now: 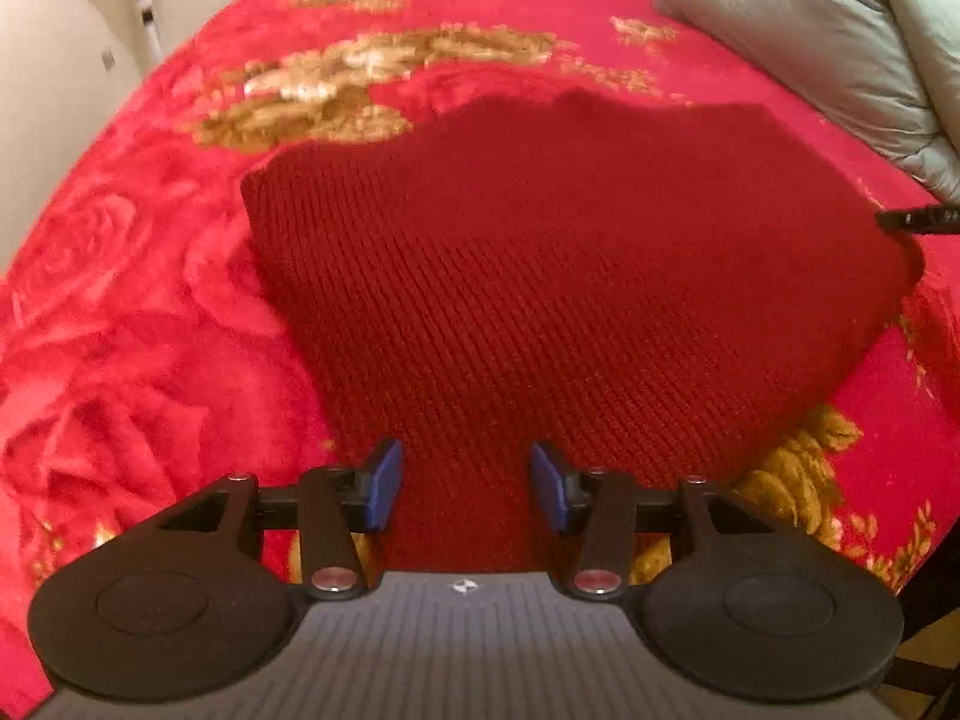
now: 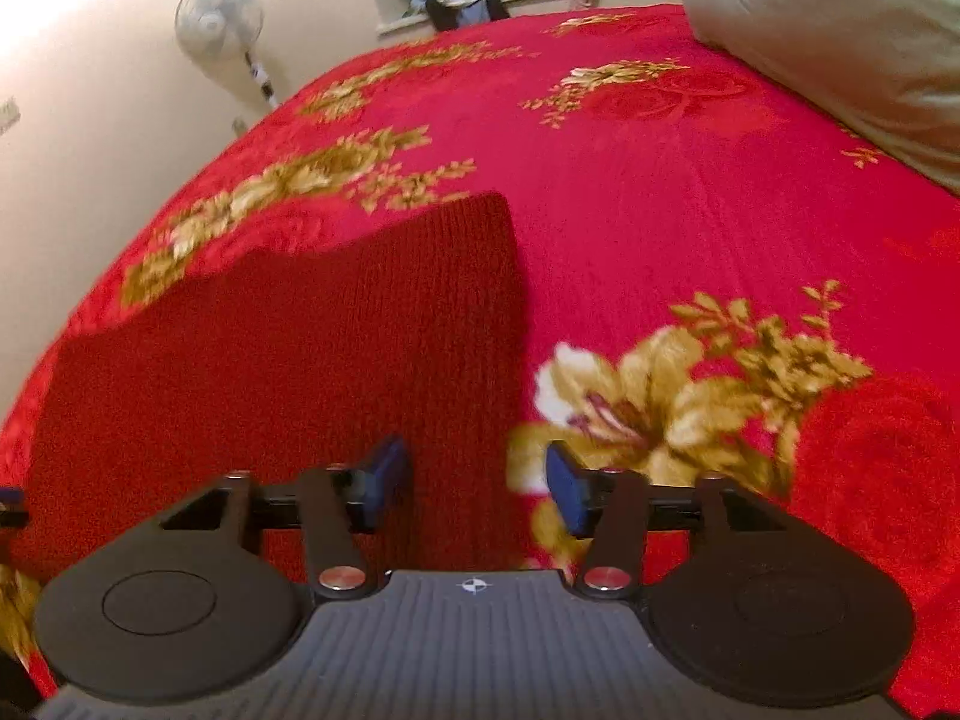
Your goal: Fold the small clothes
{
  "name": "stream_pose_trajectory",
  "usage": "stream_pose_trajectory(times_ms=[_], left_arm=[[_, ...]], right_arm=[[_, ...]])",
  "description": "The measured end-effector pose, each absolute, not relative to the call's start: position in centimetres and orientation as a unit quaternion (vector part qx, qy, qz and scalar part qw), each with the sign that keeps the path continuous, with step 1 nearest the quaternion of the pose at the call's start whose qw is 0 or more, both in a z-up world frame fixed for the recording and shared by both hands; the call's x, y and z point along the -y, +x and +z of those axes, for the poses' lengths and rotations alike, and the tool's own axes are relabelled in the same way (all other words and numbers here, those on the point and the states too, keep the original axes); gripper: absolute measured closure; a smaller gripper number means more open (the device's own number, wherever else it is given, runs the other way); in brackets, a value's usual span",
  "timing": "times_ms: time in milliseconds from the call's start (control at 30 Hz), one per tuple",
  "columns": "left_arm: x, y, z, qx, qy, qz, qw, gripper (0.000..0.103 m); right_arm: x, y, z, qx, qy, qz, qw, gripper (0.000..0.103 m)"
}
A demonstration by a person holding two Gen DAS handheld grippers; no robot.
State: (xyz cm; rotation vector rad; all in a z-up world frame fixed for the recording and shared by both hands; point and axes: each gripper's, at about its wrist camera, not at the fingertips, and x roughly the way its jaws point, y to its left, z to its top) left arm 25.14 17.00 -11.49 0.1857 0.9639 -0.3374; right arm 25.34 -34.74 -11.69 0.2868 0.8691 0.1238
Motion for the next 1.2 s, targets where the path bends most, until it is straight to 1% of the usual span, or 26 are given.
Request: stream_pose_trajectory(times_ms=[33,133,167,200,267,333,400,467,533,567,600,633,767,900,967,1100,1200], left_arm=[[-17.3,24.7,-11.1,-0.449,0.08,-0.162,0.875,0.05],[-18.4,23.6,-9.9,-0.416,0.032,-0.188,0.889,0.05],[-18.5,23.6,-10.1,-0.425,0.031,-0.185,0.885,0.05],[-18.5,23.8,-11.0,-0.451,0.04,-0.167,0.876,0.05],[-18.6,23.8,-12.5,-0.489,0.06,-0.131,0.861,0.048],[-18.5,22.8,-11.3,-0.46,0.051,-0.119,0.879,0.048],[-18.9,21.1,-9.0,-0.404,0.001,-0.111,0.908,0.046],[-19.4,19.4,-7.5,-0.362,-0.059,-0.1,0.925,0.046],[-18.6,18.2,-6.7,-0.329,-0.071,-0.087,0.938,0.046],[-17.9,17.7,-6.5,-0.32,-0.066,-0.079,0.942,0.046],[-17.4,17.4,-6.4,-0.314,-0.063,-0.07,0.945,0.045],[-17.0,16.8,-6.5,-0.311,-0.066,-0.062,0.946,0.045],[-15.0,16.4,-7.8,-0.338,-0.097,-0.077,0.933,0.046],[-12.4,15.8,-7.3,-0.315,-0.056,-0.112,0.941,0.046],[-11.9,15.7,-7.2,-0.305,-0.045,-0.125,0.943,0.046],[-11.9,15.5,-7.3,-0.313,-0.045,-0.134,0.939,0.046],[-12.1,16.0,-7.9,-0.318,-0.034,-0.126,0.939,0.047]], right_arm=[[34.7,25.0,-11.7,-0.422,0.132,0.063,0.895,0.086],[34.7,23.9,-11.5,-0.416,0.114,0.075,0.899,0.088],[34.5,23.7,-11.6,-0.418,0.101,0.077,0.9,0.088],[34.4,23.6,-11.7,-0.422,0.092,0.075,0.899,0.088],[34.3,23.2,-12.0,-0.431,0.081,0.062,0.897,0.088],[33.9,22.4,-11.2,-0.417,0.066,0.041,0.906,0.08],[33.3,21.0,-9.5,-0.375,0.036,0.008,0.926,0.079],[32.8,19.6,-7.6,-0.329,0.013,-0.02,0.944,0.071],[32.8,18.6,-5.6,-0.301,0.038,-0.026,0.952,0.06],[32.8,18.2,-4.6,-0.287,0.056,-0.024,0.956,0.057],[32.6,17.8,-3.8,-0.275,0.069,-0.02,0.959,0.053],[32.3,17.3,-3.0,-0.261,0.077,-0.013,0.962,0.051],[30.7,15.5,-2.5,-0.221,0.083,0.005,0.972,0.05],[30.0,14.6,-4.6,-0.246,0.083,0.006,0.966,0.051],[30.1,14.4,-4.6,-0.252,0.089,0.007,0.964,0.051],[30.2,14.3,-3.3,-0.229,0.085,0.02,0.97,0.051],[30.5,14.2,-3.5,-0.207,0.077,0.031,0.975,0.051]])
